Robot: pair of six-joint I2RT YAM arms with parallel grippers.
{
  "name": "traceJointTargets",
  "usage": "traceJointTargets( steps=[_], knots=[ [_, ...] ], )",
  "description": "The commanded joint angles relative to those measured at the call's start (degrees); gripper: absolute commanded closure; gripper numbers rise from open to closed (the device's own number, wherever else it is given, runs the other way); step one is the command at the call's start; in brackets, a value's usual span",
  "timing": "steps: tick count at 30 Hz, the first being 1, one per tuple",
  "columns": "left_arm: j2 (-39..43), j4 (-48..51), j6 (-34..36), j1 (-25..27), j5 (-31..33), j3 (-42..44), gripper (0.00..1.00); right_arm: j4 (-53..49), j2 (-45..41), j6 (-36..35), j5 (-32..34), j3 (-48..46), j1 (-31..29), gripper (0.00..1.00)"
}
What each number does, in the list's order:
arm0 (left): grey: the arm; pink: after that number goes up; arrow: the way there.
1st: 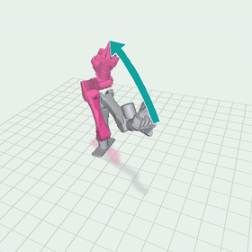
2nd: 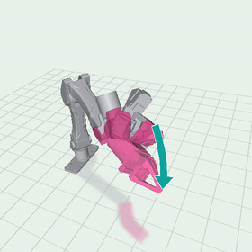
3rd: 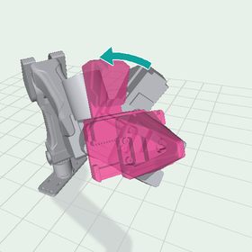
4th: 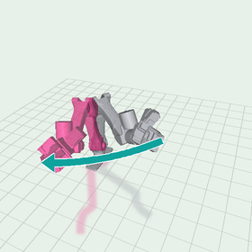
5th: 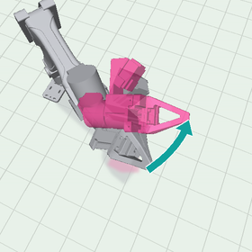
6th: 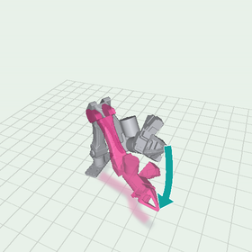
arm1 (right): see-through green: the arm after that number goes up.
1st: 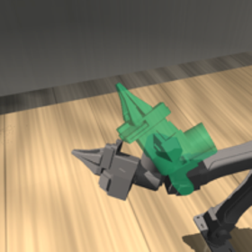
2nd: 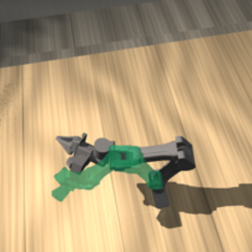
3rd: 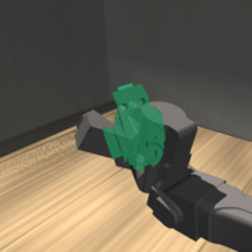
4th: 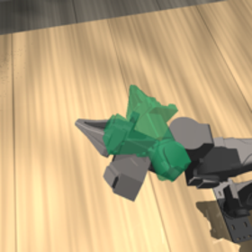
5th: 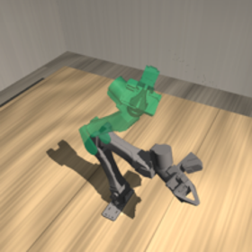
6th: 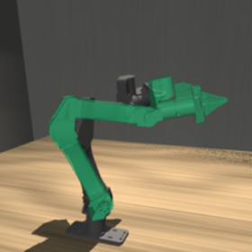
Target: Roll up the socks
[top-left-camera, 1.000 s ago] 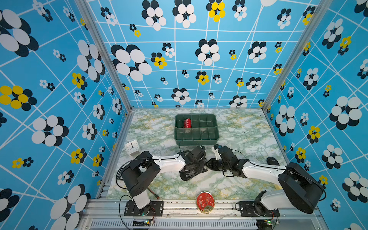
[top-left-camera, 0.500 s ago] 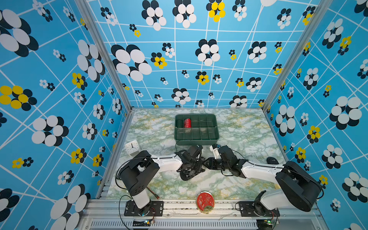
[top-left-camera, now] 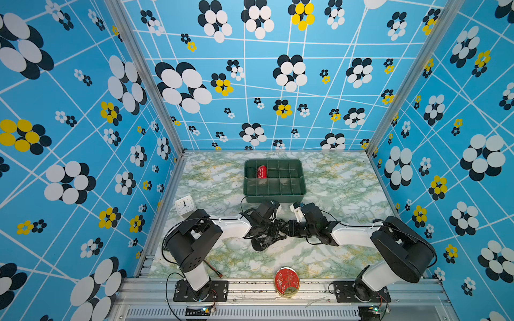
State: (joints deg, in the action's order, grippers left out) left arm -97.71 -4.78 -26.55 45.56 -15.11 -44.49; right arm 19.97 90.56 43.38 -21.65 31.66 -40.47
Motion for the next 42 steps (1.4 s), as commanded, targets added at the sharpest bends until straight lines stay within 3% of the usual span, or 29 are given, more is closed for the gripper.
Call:
traceJointTargets(
  steps=[1, 9, 17, 26, 28, 34, 42],
  knots=[
    [-2.1, -0.8, 0.2, 1.6, -4.4, 1.4, 1.00, -3.2, 3.0, -0.2, 1.2, 1.6, -1.9, 0.67],
    [-0.7, 3.3, 0.8, 1.6, -3.2, 0.6, 1.00, -15.2, 2.4, -4.4, 8.3, 6.0, -4.7, 0.84],
    [2.4, 13.4, 4.5, 1.5, 3.5, -1.9, 0.87, -25.3, 5.2, -7.7, 13.2, 11.7, -7.3, 0.87],
    [5.5, 15.4, 6.3, -0.8, 4.0, -2.2, 0.81, -30.1, 5.4, -9.4, 15.7, 14.0, -7.9, 0.87],
    [6.4, 15.7, 6.5, -1.1, 4.0, -2.1, 0.74, -30.5, 5.3, -9.6, 16.1, 14.1, -7.9, 0.87],
    [11.3, 18.0, 5.7, -1.7, 3.5, -0.8, 0.81, -31.6, 5.0, -10.0, 16.8, 14.6, -8.0, 0.87],
    [21.6, 20.1, -1.0, 0.9, 3.5, 7.3, 0.91, -32.7, 5.1, -10.7, 17.1, 16.0, -8.1, 0.87]
  ],
)
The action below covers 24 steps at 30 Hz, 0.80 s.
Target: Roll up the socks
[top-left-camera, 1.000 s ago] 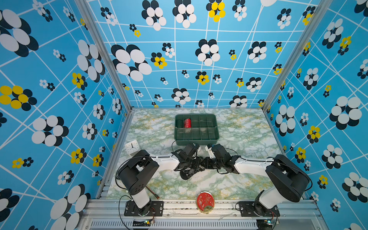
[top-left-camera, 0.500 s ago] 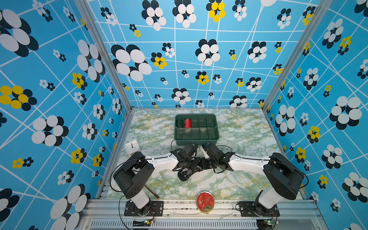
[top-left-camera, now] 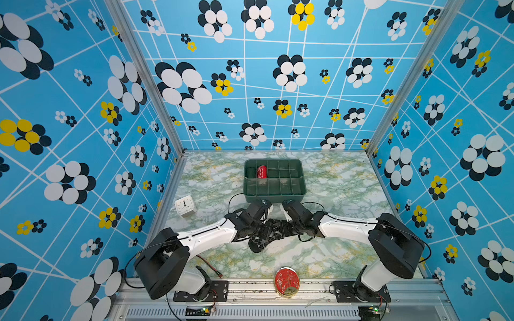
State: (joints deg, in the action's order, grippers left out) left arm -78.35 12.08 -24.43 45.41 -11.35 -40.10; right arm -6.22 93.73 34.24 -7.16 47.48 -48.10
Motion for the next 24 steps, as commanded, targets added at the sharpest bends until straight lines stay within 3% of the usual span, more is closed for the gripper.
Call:
traceJointTargets(
  steps=[1, 9, 24],
  knots=[
    [3.4, 3.5, -4.2, 1.2, 0.3, 4.1, 0.91, -6.7, 1.9, -1.6, 2.7, 0.3, -0.5, 0.87],
    [6.7, 1.5, -7.6, 1.3, 4.1, 10.2, 0.91, -6.9, 1.7, -1.7, 2.8, 0.6, -0.8, 0.87],
    [-5.3, 3.9, -4.6, -2.0, 10.5, 7.4, 0.93, -11.8, 0.1, -3.6, 4.7, 1.7, -0.9, 0.87]
  ],
)
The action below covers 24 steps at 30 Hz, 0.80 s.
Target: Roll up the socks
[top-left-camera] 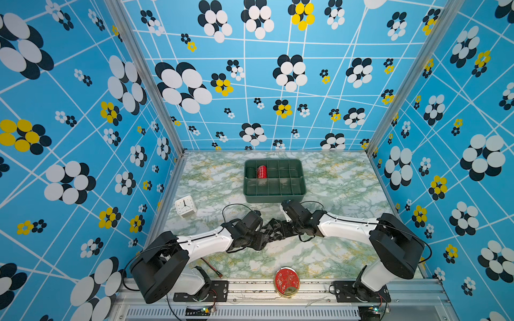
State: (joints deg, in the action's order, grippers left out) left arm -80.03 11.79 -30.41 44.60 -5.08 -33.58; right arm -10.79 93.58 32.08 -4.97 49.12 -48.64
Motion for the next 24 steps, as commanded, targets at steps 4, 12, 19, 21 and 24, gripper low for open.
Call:
traceJointTargets(
  steps=[4, 12, 19, 21, 24],
  knots=[
    [-5.0, 5.8, 1.0, -2.7, 6.7, -0.8, 0.93, -8.4, -0.1, -1.7, 3.5, 0.1, -0.4, 0.87],
    [-5.3, 5.5, 1.6, -7.2, 7.5, -2.4, 0.93, -11.0, -0.8, -2.6, 5.0, 0.8, -0.3, 0.87],
    [-11.1, 5.4, 4.2, -7.9, 8.1, -6.7, 0.93, -11.3, -0.6, -3.0, 4.8, 1.4, -0.5, 0.87],
    [-12.4, 5.3, 4.4, -7.9, 7.5, -7.6, 0.93, -11.2, -0.6, -3.1, 4.6, 1.6, -0.5, 0.87],
    [-11.9, 4.6, 4.2, -7.9, 6.3, -7.6, 0.93, -11.3, -0.5, -3.3, 4.4, 2.1, -0.6, 0.87]
  ],
)
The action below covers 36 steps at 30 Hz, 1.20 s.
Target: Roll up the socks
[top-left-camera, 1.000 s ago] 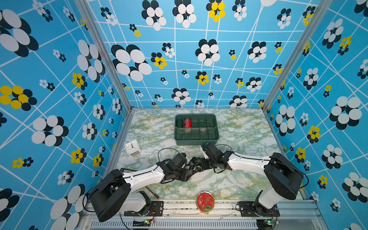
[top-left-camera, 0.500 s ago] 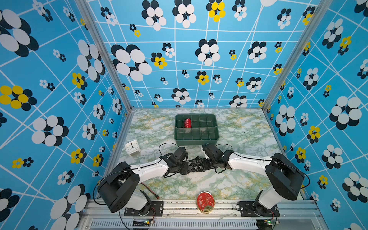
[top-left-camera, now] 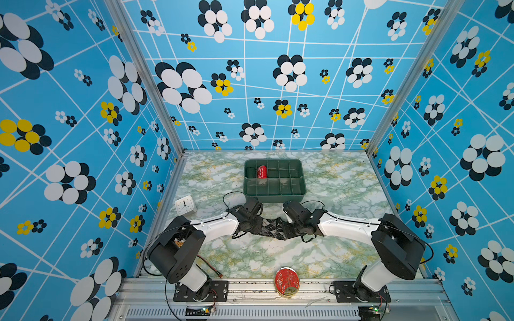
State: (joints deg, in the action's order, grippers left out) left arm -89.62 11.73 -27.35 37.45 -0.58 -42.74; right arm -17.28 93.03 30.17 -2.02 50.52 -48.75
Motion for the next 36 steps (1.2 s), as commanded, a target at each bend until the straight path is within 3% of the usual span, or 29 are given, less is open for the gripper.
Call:
traceJointTargets(
  steps=[1, 7, 19, 25, 36],
  knots=[
    [-1.6, 4.7, 1.2, -0.7, 1.6, 1.6, 0.92, -4.8, 0.2, -1.6, 1.4, 0.9, -0.5, 0.87],
    [4.5, 5.3, 1.8, -0.6, 0.0, 1.6, 0.79, -5.4, 0.7, -1.9, 1.4, 1.9, -0.5, 0.86],
    [15.3, -1.9, 0.4, 3.9, -5.6, 1.5, 0.78, -5.1, 0.3, -0.8, 1.1, 2.4, -0.8, 0.85],
    [12.7, -11.4, -3.5, 8.2, -9.5, 2.1, 0.79, -3.4, 0.4, 0.1, -0.2, 2.1, -0.8, 0.84],
    [6.7, -16.3, -6.8, 10.6, -12.4, 2.4, 0.80, -1.1, 0.3, 1.2, -1.1, 1.3, -0.8, 0.82]
  ],
)
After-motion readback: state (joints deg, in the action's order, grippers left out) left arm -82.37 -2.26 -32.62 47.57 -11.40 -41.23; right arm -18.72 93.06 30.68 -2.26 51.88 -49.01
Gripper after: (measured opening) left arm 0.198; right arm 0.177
